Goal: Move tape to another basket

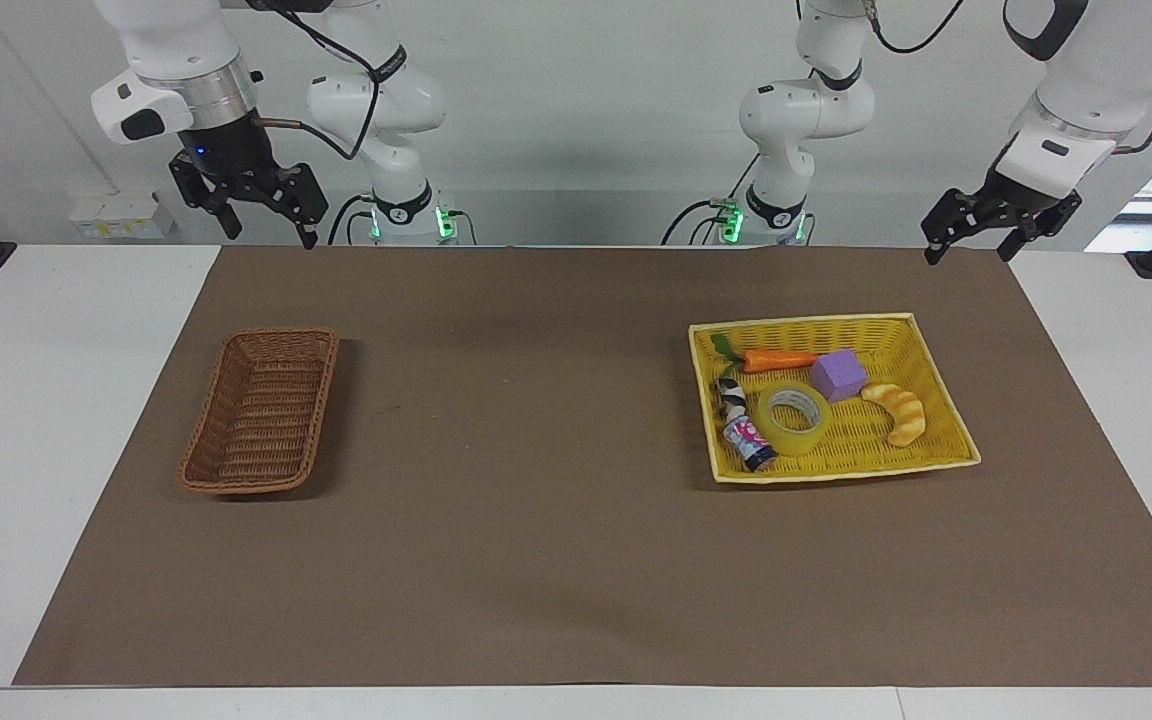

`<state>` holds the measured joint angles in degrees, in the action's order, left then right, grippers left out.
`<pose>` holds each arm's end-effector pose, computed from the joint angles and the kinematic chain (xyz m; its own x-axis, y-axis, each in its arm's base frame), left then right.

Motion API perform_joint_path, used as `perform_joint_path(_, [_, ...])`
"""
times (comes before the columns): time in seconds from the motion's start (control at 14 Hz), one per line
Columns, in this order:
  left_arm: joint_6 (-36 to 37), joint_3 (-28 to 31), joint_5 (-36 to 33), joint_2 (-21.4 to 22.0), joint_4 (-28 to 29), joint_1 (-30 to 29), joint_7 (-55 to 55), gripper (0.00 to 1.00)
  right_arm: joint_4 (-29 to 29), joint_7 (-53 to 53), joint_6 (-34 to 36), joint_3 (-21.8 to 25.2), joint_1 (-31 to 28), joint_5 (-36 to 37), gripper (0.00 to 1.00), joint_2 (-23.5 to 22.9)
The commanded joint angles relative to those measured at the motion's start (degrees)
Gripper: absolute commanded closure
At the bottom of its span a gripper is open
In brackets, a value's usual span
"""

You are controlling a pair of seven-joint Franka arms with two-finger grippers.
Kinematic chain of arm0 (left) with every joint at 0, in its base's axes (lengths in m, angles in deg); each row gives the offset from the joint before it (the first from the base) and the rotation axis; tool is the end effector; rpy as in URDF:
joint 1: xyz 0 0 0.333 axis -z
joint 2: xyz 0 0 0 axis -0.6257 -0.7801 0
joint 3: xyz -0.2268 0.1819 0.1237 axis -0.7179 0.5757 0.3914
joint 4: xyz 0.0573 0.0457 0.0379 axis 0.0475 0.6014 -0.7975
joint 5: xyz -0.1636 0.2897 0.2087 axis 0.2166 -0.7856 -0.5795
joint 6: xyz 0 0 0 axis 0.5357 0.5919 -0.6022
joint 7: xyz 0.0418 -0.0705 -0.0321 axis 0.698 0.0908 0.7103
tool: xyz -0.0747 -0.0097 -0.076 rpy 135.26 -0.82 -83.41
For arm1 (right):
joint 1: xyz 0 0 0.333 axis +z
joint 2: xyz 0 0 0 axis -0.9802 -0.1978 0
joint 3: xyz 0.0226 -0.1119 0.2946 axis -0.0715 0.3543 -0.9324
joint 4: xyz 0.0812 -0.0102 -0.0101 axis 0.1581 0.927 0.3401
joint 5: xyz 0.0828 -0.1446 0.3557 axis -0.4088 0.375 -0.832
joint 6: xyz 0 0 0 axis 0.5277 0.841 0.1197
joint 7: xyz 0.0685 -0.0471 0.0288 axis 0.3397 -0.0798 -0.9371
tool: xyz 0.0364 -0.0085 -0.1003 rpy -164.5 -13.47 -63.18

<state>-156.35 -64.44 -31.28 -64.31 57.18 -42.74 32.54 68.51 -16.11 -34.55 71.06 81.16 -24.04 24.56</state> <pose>0.5325 -0.0028 0.6381 0.9992 -0.0016 -0.0389 -0.0023 -0.9998 -0.0175 0.5304 0.0133 0.6612 0.9835 -0.1786 0.0293 -0.1791 -0.9837 0.0162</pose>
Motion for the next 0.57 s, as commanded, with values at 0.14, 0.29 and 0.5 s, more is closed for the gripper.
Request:
perform_joint_path(0.14, [0.38, 0.5, 0.7, 1.31, 1.51, -0.3, 0.24, 0.0, 1.72, -1.58, 0.24, -0.22, -0.63, -0.44, 0.0, 1.55])
perform_joint_path(0.29, [0.03, 0.5, 0.7, 1.31, 1.51, -0.48, 0.16, 0.0, 1.72, -2.02, 0.32, -0.22, -0.72, -0.44, 0.0, 1.55])
perform_joint_path(0.5, [-0.14, 0.59, 0.7, 1.4, 1.69, -0.48, 0.16, 0.0, 1.72, -2.02, 0.32, -0.22, -0.72, -0.44, 0.0, 1.55])
